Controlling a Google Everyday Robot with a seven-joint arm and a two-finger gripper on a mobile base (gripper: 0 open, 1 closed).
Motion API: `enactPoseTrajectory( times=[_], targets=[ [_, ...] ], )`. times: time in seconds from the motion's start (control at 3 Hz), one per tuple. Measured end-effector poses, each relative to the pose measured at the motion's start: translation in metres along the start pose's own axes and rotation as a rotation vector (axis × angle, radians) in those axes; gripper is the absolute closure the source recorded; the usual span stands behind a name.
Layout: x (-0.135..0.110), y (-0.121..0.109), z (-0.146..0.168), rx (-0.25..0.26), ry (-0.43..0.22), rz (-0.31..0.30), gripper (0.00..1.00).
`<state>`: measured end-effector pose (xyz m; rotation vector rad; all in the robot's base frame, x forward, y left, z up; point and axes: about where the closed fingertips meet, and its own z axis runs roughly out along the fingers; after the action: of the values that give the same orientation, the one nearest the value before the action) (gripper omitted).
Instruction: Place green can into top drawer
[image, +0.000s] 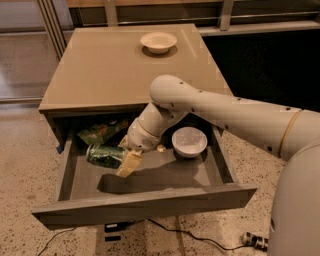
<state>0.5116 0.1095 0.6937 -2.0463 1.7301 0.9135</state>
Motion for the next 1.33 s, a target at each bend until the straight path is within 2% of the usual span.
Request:
enactPoseTrajectory(
  times=[0.33,0.67,1.0,1.33],
  targets=[
    [0.001,0.000,0.005,-0.013,0.002,0.001,1.00],
    [0.003,0.000,0.048,-0.107,0.007,0.001,1.00],
    [0.003,0.000,0.048,-0.107,0.007,0.001,1.00],
    [0.003,0.000,0.048,-0.108,0.007,0.001,0.84]
  ],
)
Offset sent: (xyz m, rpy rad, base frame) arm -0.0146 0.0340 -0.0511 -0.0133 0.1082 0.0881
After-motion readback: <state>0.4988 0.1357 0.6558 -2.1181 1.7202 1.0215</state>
